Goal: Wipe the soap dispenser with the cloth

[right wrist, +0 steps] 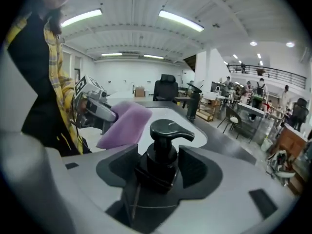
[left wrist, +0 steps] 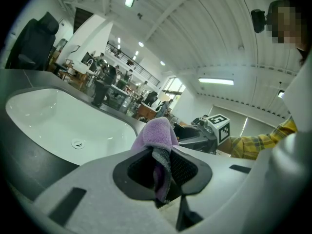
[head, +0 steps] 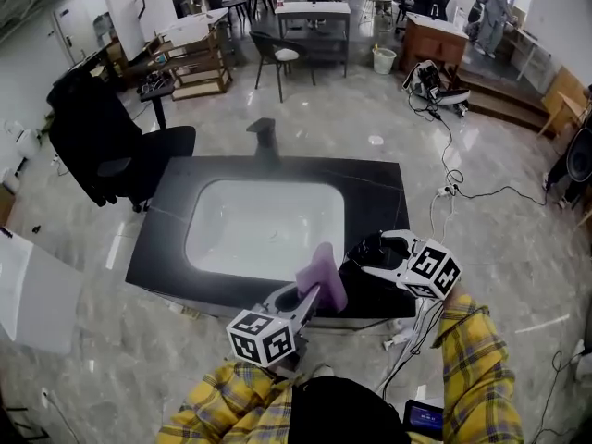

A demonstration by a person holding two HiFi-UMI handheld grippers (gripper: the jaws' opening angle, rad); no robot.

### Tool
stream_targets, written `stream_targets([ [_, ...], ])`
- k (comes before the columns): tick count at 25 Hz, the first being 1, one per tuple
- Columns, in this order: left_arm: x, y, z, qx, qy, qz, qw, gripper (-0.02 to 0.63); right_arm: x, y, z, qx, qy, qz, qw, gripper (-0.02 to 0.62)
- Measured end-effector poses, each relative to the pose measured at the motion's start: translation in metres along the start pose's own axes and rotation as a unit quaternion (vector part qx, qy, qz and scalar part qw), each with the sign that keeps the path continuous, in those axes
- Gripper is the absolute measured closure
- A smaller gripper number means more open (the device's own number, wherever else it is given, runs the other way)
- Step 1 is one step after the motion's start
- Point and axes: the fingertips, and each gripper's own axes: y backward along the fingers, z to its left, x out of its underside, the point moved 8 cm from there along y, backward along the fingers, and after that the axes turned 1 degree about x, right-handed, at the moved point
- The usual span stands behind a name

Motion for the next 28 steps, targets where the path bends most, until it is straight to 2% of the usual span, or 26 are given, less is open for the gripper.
stream_targets([
  [3, 0.0, 0.005, 0.002, -0.002, 0.003, -0.001, 1.0, 0.541, -0.001, -0.008, -0.008, -0.034, 0.014, 0.039, 0.999, 0.35],
  [6, -0.001, 0.007, 0.004, -0.005, 0.002, 0.0, 1.0, 0.541, -0.005, -0.017, -0.009, -0.062, 0.027, 0.051, 0.996, 0.35],
  [8, -0.001, 0.007, 0.005, -0.007, 0.002, 0.001, 1.0, 0.541, -0.006, -0.02, -0.01, -0.066, 0.036, 0.046, 0.996, 0.359],
  [9, -0.001, 0.007, 0.005, -0.007, 0.003, 0.001, 1.0, 0.541, -0.006, -0.02, -0.011, -0.066, 0.035, 0.041, 0.996, 0.383],
  [12, -0.001, 0.005, 0.006, -0.009, 0.004, 0.003, 1.0, 0.541, -0.006, -0.018, -0.011, -0.058, 0.023, 0.032, 0.998, 0.385],
  [16, -0.001, 0.0, 0.006, -0.005, 0.004, 0.006, 1.0, 0.541, -0.005, -0.017, -0.008, -0.015, -0.003, 0.032, 0.999, 0.387],
  [21, 0.001, -0.009, 0.004, 0.002, 0.004, 0.01, 0.9999, 0.541, -0.002, -0.015, 0.0, 0.063, -0.054, 0.031, 0.996, 0.387],
  [25, 0.001, -0.013, 0.002, 0.008, 0.003, 0.013, 0.9999, 0.541, 0.0, -0.014, 0.007, 0.127, -0.104, 0.032, 0.986, 0.388],
  [28, 0.002, -0.014, 0.001, 0.012, 0.002, 0.016, 0.9998, 0.541, 0.001, -0.013, 0.011, 0.185, -0.149, 0.034, 0.971, 0.388],
])
